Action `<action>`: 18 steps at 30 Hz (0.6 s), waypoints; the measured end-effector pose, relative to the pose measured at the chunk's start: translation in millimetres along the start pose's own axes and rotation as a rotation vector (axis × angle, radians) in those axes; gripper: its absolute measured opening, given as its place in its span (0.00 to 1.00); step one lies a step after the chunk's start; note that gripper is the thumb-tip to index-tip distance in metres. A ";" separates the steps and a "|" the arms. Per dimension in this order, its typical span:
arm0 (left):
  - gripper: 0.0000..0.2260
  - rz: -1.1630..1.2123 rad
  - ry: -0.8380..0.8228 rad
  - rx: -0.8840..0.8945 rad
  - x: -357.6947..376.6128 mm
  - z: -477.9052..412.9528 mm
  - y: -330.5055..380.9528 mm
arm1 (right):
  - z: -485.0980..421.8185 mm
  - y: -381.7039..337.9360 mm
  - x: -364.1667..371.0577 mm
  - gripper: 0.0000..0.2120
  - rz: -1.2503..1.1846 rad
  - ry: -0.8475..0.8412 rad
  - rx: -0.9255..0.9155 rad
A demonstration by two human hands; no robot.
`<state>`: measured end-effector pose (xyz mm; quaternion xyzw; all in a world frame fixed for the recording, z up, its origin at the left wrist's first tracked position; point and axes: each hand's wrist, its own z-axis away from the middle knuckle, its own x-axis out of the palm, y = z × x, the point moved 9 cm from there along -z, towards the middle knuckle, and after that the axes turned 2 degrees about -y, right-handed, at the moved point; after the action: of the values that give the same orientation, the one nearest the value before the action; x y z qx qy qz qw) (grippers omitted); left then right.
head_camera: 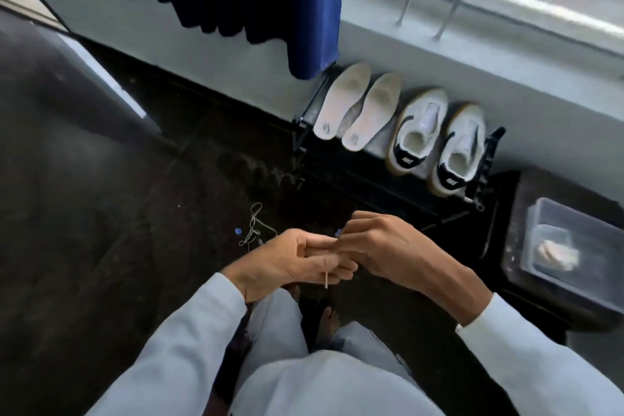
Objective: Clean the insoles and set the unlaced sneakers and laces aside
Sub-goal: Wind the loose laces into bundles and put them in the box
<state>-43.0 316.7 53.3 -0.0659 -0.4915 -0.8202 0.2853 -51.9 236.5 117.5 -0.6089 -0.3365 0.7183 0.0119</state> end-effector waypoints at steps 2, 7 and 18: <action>0.15 -0.037 0.021 0.046 10.8 17.6 22.7 | 3.7 -13.8 -26.6 0.06 -0.027 0.025 0.041; 0.16 -0.051 -0.016 0.098 28.6 46.2 64.4 | 5.4 -24.4 -94.5 0.05 -0.135 0.171 0.121; 0.17 0.279 0.032 0.406 48.9 43.1 154.0 | 46.7 -27.7 -53.5 0.08 -0.584 0.652 0.552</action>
<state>-8.9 278.8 212.5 -0.0614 -0.6279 -0.6582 0.4109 -90.2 213.2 179.1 -0.6557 -0.2691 0.5201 0.4765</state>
